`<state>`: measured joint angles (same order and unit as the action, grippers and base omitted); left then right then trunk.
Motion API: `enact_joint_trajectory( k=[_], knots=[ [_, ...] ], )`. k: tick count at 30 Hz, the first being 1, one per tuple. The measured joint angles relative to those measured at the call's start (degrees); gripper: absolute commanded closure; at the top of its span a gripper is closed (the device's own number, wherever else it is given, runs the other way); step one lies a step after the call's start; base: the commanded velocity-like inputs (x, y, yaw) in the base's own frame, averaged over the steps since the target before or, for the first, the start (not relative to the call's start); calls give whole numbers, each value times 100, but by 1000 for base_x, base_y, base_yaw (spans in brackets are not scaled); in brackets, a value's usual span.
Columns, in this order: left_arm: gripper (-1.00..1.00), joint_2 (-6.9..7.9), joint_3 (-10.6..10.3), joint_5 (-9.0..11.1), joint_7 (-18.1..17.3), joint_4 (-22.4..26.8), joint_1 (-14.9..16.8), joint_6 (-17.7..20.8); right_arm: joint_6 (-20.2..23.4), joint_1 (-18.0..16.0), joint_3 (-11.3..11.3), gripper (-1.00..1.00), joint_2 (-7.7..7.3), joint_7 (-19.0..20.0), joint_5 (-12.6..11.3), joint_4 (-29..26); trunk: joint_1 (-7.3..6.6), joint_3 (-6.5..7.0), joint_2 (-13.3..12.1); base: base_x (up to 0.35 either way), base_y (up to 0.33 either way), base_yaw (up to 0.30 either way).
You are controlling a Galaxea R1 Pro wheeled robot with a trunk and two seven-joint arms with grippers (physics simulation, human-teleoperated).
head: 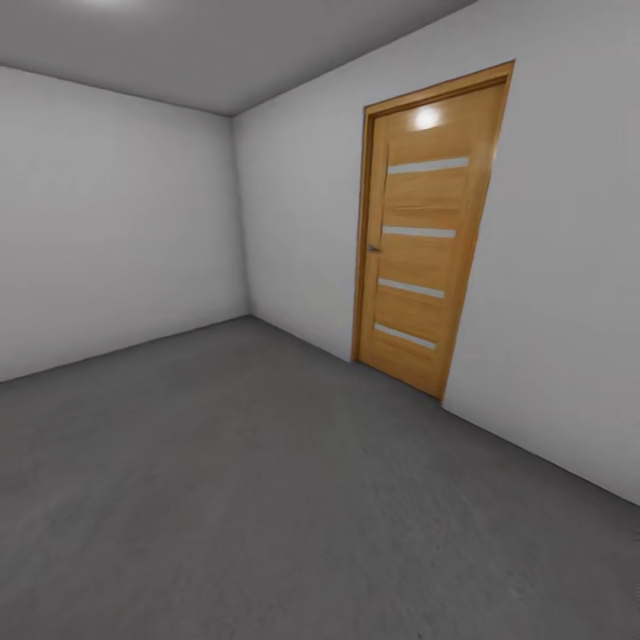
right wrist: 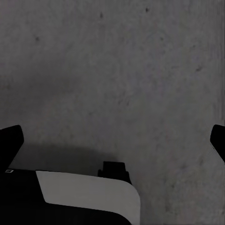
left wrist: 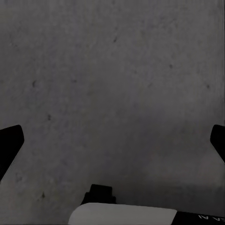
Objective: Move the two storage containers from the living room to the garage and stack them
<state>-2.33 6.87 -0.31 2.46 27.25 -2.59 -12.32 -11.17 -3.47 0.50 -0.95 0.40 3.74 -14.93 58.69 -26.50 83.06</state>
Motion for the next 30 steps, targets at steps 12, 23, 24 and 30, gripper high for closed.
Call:
enact_joint_trajectory(
  k=[12,23,24,30],
  knots=[
    [-100,7,0,3,-10,1,-2,-1,0,0,0,-100,-2,1,0,3,0,0,0,317,151,-277],
    [-100,9,1,7,-12,1,-1,-8,0,0,0,-100,-2,1,0,3,0,0,0,292,220,-269],
    [-100,9,1,7,-12,1,-2,-8,0,0,0,-100,-1,1,0,3,0,0,0,288,226,-268],
    [-100,9,0,8,-20,2,-1,-8,0,-1,0,-100,0,1,0,4,0,0,0,287,228,-82]
  ],
)
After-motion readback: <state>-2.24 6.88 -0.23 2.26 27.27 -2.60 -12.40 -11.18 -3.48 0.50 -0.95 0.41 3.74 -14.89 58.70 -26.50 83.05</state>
